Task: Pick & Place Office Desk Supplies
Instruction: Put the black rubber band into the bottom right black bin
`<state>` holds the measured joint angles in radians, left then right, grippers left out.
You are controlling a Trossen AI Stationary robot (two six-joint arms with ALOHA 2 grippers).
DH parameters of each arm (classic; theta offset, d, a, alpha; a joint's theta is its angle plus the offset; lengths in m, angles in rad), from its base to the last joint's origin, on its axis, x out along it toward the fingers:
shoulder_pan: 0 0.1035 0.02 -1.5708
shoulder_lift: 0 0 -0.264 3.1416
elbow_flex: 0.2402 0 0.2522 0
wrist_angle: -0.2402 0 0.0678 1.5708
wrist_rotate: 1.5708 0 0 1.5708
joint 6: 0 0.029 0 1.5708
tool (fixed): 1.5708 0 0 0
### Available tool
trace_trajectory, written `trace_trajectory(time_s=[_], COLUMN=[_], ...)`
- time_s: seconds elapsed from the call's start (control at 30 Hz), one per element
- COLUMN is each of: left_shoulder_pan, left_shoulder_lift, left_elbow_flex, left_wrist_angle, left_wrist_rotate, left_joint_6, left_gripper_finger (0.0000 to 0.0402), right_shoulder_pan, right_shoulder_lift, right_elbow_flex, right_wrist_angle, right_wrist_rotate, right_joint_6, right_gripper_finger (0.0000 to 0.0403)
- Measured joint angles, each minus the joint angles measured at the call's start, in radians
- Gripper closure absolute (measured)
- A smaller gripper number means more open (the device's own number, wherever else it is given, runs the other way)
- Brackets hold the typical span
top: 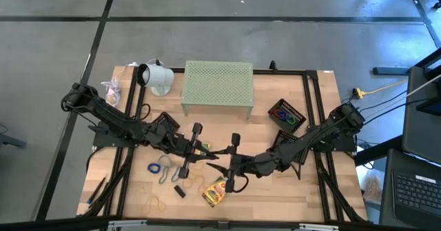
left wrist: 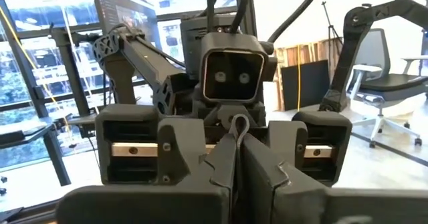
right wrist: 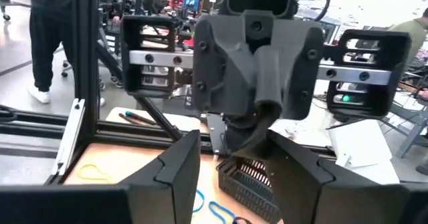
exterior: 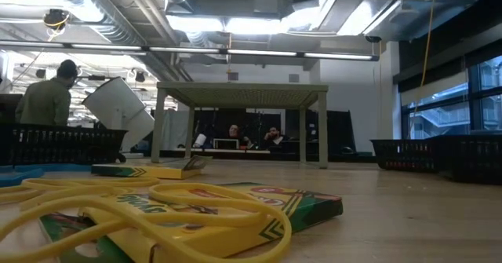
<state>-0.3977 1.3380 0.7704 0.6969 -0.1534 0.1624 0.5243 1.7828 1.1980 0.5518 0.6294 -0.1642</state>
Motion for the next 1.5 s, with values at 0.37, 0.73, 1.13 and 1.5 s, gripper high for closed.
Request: trace_trajectory(time_s=[0.37,0.73,1.13,1.5], left_shoulder_pan=[-0.001,-0.001,-0.001,-0.001], left_shoulder_lift=[0.0,0.0,0.0,0.0], left_elbow_flex=[0.001,0.001,0.001,0.001], left_wrist_angle=[-0.027,-0.035,-0.043,-0.14], left_wrist_rotate=[0.003,0.003,-0.024,-0.496], left_joint_6=[-0.021,-0.028,-0.005,-0.018], left_gripper_finger=[0.0391,0.0386,0.0306,0.0215], right_shoulder_pan=[-0.001,-0.002,-0.005,-0.055], right_shoulder_lift=[0.0,0.0,-0.01,-0.169], right_elbow_flex=[0.0,0.0,-0.001,-0.001], right_wrist_angle=[0.006,0.008,-0.065,-0.727], right_wrist_rotate=[0.006,0.01,0.009,-0.023], right_joint_6=[0.005,0.05,0.142,0.657], right_gripper_finger=[0.0257,0.0352,0.0398,0.0399])
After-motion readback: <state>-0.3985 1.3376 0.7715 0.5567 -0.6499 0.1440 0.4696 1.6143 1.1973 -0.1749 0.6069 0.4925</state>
